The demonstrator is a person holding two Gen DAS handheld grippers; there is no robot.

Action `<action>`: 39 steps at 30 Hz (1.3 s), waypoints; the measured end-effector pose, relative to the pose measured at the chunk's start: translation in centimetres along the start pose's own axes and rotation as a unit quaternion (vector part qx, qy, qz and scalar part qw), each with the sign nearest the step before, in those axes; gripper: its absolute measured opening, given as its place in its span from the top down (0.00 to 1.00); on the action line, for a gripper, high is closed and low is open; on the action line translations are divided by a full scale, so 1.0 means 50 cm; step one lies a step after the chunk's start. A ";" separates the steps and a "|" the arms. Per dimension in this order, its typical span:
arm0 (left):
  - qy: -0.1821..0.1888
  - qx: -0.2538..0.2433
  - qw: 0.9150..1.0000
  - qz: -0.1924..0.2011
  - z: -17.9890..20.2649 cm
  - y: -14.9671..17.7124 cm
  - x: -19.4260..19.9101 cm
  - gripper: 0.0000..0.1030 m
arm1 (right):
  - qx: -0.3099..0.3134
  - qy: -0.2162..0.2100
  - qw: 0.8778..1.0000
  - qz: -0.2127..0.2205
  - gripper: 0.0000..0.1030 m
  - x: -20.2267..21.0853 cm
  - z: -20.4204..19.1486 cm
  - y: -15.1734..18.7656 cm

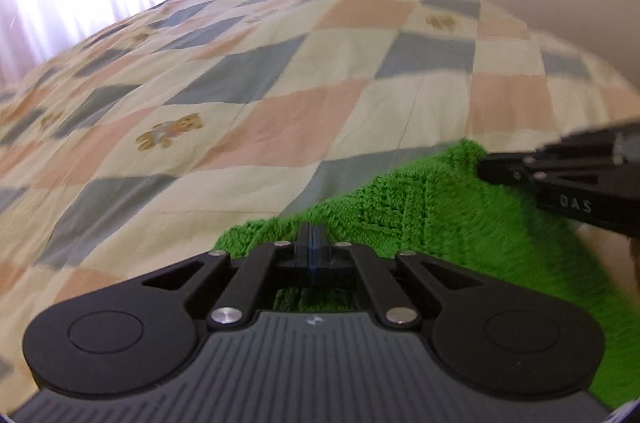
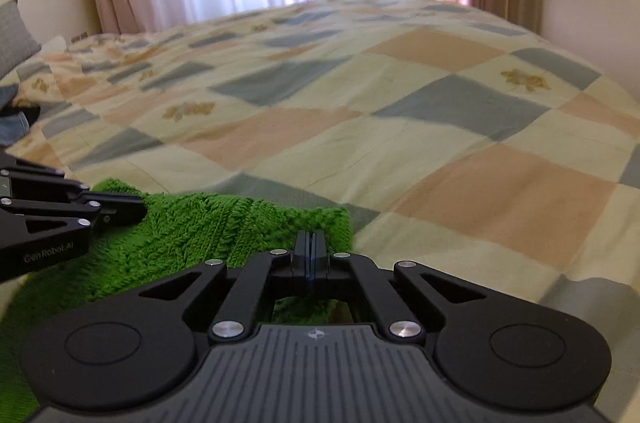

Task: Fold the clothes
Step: 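Lay the folded side down and open both grippers over the vest, then withdraw both grippers from the narrow folded vest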

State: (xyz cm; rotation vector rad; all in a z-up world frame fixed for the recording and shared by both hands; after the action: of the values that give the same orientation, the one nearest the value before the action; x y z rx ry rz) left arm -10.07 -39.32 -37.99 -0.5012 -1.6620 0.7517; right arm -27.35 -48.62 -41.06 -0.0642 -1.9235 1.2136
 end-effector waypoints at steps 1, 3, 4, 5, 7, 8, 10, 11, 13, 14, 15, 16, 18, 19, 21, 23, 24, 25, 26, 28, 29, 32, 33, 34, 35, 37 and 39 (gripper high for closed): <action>0.000 0.008 1.000 0.003 -0.007 0.008 0.032 1.00 | -0.004 -0.003 1.000 0.011 1.00 0.027 -0.004 0.001; -0.012 0.006 1.000 0.005 -0.009 0.034 0.090 1.00 | -0.015 -0.013 0.999 0.036 0.91 0.087 -0.016 0.009; -0.017 0.003 1.000 0.004 -0.006 0.049 0.114 1.00 | -0.018 -0.021 0.999 0.044 0.90 0.118 -0.025 0.023; -0.017 0.001 1.000 0.004 0.001 0.066 0.136 1.00 | -0.022 -0.030 0.998 0.053 0.90 0.150 -0.035 0.036; -0.013 -0.002 1.000 -0.007 0.020 0.102 0.169 0.97 | -0.025 -0.044 0.997 0.051 0.90 0.195 -0.060 0.067; -0.014 -0.001 1.000 -0.013 0.029 0.117 0.181 0.97 | -0.027 -0.053 0.997 0.044 0.90 0.212 -0.075 0.089; -0.015 0.008 1.000 -0.024 0.052 0.147 0.204 0.97 | -0.027 -0.060 0.997 0.027 0.90 0.238 -0.105 0.130; -0.015 0.013 0.999 -0.030 0.063 0.162 0.216 0.96 | -0.024 -0.060 0.998 0.018 0.90 0.248 -0.120 0.151; -0.010 0.031 0.999 -0.032 0.079 0.191 0.236 0.96 | -0.022 -0.049 0.999 0.008 0.90 0.264 -0.139 0.187; -0.007 0.040 0.999 -0.033 0.085 0.206 0.244 0.96 | -0.023 -0.042 0.999 0.006 0.90 0.270 -0.144 0.203; -0.007 0.043 0.998 -0.036 0.090 0.218 0.246 0.96 | -0.024 -0.034 0.999 0.004 0.90 0.276 -0.148 0.218; -0.009 0.044 0.998 -0.042 0.093 0.227 0.247 0.96 | -0.017 -0.025 1.000 -0.007 0.90 0.269 -0.149 0.227; -0.007 0.047 0.998 -0.037 0.091 0.229 0.267 0.96 | -0.007 -0.011 1.000 -0.020 0.90 0.256 -0.147 0.239; -0.004 0.051 0.998 -0.029 0.087 0.226 0.282 0.95 | -0.011 -0.011 1.000 -0.022 0.91 0.258 -0.146 0.236; 0.002 0.053 0.998 -0.019 0.086 0.227 0.301 0.95 | -0.018 -0.010 1.000 -0.010 0.91 0.279 -0.151 0.219; 0.007 0.054 0.998 -0.009 0.086 0.228 0.319 0.95 | -0.010 -0.010 1.000 0.006 0.89 0.304 -0.164 0.210; 0.009 0.055 0.998 -0.013 0.088 0.233 0.318 0.95 | -0.007 -0.013 1.000 0.012 0.89 0.316 -0.172 0.211; 0.019 0.059 0.998 -0.023 0.093 0.240 0.309 0.95 | -0.006 -0.016 1.000 0.011 0.88 0.320 -0.178 0.215; 0.030 0.064 0.997 -0.034 0.097 0.246 0.299 0.95 | -0.006 -0.019 1.000 0.009 0.87 0.324 -0.184 0.220; 0.026 0.061 0.996 -0.060 0.111 0.264 0.260 0.93 | -0.011 -0.007 1.000 -0.022 0.85 0.297 -0.182 0.242; 0.022 0.062 0.996 -0.067 0.114 0.267 0.251 0.93 | -0.013 0.000 0.999 -0.038 0.85 0.284 -0.181 0.252; 0.013 0.066 0.995 -0.075 0.118 0.266 0.246 0.93 | -0.027 0.008 0.998 -0.056 0.86 0.258 -0.176 0.272; 0.011 0.068 0.995 -0.072 0.117 0.262 0.256 0.93 | -0.032 0.007 0.998 -0.051 0.86 0.267 -0.179 0.268; 0.006 0.068 0.995 -0.071 0.116 0.260 0.265 0.92 | -0.037 0.007 0.998 -0.046 0.84 0.275 -0.181 0.264; 0.001 0.068 0.995 -0.070 0.116 0.259 0.275 0.91 | -0.043 0.006 0.998 -0.040 0.80 0.284 -0.184 0.260; -0.004 0.072 0.995 -0.074 0.115 0.264 0.294 0.85 | -0.056 0.002 0.998 -0.032 0.72 0.304 -0.184 0.257; -0.006 0.079 0.994 -0.078 0.114 0.271 0.311 0.73 | -0.067 0.001 0.997 -0.024 0.64 0.325 -0.186 0.256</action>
State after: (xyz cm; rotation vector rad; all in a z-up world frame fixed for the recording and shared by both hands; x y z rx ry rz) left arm -20.05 -20.38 -37.43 -0.2524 -1.6177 0.7640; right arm -36.33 -27.90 -39.13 -0.0893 -1.9925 1.0521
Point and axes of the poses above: each gripper's, at about its wrist camera, not at the fingertips, and x roughly against the way its jaws point, z to its right, y to its underside, the point moved 2 cm from there along -x, roughly the way its jaws point, and after that the axes turned 6 degrees about -y, right-handed, at the moved point
